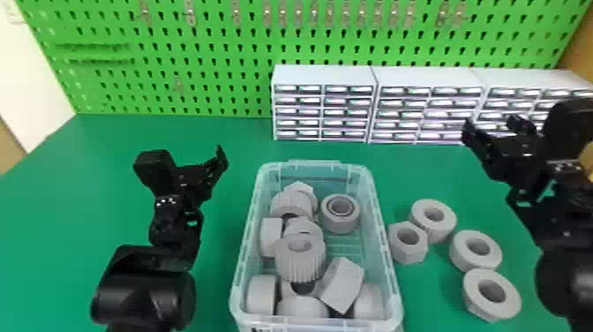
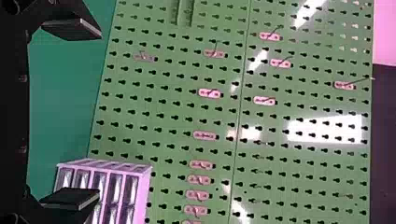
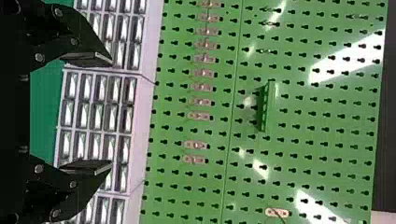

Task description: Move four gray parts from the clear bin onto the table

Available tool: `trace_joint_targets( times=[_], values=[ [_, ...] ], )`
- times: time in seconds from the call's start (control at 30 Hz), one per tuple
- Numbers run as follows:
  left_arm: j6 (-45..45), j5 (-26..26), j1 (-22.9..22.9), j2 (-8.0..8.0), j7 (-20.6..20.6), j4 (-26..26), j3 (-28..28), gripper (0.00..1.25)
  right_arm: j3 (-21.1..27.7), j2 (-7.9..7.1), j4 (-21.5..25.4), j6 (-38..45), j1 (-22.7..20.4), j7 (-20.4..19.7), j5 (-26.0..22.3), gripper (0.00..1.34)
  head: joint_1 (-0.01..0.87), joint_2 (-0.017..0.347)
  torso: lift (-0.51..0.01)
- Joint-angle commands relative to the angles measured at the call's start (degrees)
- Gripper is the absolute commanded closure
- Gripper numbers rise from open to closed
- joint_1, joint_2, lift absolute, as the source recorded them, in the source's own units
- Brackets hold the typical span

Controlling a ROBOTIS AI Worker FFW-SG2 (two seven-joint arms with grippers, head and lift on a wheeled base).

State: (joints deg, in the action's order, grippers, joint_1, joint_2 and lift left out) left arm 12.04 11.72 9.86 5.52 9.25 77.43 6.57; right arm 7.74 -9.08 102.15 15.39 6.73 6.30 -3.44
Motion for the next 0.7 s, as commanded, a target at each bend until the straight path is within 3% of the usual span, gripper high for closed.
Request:
trace_joint_targets(
  times=[0.0, 0.37, 0.67],
  values=[
    [-0.1, 0.1, 0.2, -0.07, -0.5, 0.2, -0.2, 0.1, 0.8, 0.46, -0.5, -4.0, -1.2, -1.1, 1.9, 0.49, 0.693, 0.072, -0.052],
    [-2.6, -2.1, 0.1, -0.07, -3.6, 3.2, -2.1, 0.1, 2.2, 1.78, -3.8, -13.5, -4.0, -3.3, 1.9, 0.49, 0.693, 0.072, -0.052],
    [-3.8, -2.6, 0.2, -0.25, -4.6, 3.7, -1.0, 0.1, 2.3, 2.93, -4.1, -14.4, -4.3, -3.4, 1.9, 0.49, 0.693, 0.072, -0.052]
  ],
)
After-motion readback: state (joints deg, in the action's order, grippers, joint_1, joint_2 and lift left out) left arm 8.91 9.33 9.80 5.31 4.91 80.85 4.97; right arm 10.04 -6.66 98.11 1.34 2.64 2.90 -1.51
